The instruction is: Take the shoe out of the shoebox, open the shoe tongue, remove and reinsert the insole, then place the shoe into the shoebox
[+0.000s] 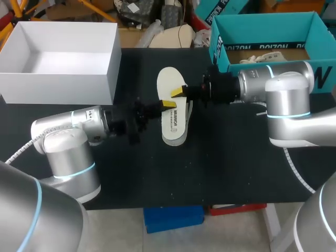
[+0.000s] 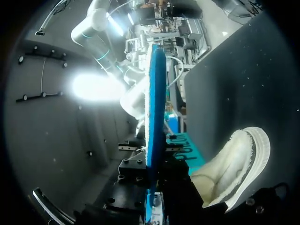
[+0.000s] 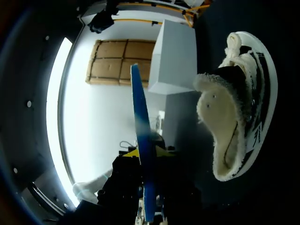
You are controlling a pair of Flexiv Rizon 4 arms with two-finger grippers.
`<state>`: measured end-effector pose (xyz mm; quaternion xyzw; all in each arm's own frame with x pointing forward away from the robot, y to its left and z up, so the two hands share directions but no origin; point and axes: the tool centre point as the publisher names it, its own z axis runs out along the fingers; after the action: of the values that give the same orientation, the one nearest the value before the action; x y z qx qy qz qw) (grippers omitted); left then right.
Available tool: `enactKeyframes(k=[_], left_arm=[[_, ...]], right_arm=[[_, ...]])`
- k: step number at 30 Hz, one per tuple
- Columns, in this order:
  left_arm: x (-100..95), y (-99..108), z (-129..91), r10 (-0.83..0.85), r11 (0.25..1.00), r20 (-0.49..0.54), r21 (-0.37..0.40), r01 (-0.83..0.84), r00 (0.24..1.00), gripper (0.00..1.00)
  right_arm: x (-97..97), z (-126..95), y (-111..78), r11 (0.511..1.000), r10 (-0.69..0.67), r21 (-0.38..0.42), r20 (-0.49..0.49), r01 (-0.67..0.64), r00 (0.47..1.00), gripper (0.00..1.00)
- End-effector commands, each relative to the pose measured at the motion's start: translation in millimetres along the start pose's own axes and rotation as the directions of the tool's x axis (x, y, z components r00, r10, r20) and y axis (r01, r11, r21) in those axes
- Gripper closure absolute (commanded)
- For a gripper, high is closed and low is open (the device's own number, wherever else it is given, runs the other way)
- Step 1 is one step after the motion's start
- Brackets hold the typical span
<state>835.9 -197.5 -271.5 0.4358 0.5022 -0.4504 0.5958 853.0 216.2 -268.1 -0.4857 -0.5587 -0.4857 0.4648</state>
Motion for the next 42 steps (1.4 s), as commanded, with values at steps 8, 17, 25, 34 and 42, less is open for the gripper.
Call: enactKeyframes(k=[8, 17, 25, 34, 42], left_arm=[[-0.5, -7.8, -15.3, -0.058, 0.998, -0.152, -0.03, 0.054, 0.987, 1.0], [11.8, -34.0, -34.0, -0.127, 0.987, -0.391, 0.038, 0.154, 0.911, 1.0], [13.0, -37.8, -36.4, -0.125, 0.983, -0.42, 0.07, 0.17, 0.899, 1.0], [13.0, -37.8, -36.4, -0.125, 0.983, -0.42, 0.07, 0.17, 0.899, 1.0], [18.9, -50.3, -48.3, -0.229, 0.949, -0.503, 0.075, 0.305, 0.834, 1.0]], right_arm=[[-2.3, -28.3, -17.4, 0.995, -0.045, -0.086, 0.154, 0.059, 0.987, 0.0], [2.9, -57.8, -45.1, 0.984, -0.075, -0.115, 0.431, 0.137, 0.899, 0.0], [4.7, -61.9, -48.9, 0.978, -0.064, -0.14, 0.489, 0.151, 0.87, 0.0], [4.7, -61.9, -48.9, 0.978, -0.064, -0.14, 0.489, 0.151, 0.87, 0.0], [6.4, -78.7, -52.6, 0.962, -0.237, 0.024, 0.563, 0.271, 0.792, 0.0]])
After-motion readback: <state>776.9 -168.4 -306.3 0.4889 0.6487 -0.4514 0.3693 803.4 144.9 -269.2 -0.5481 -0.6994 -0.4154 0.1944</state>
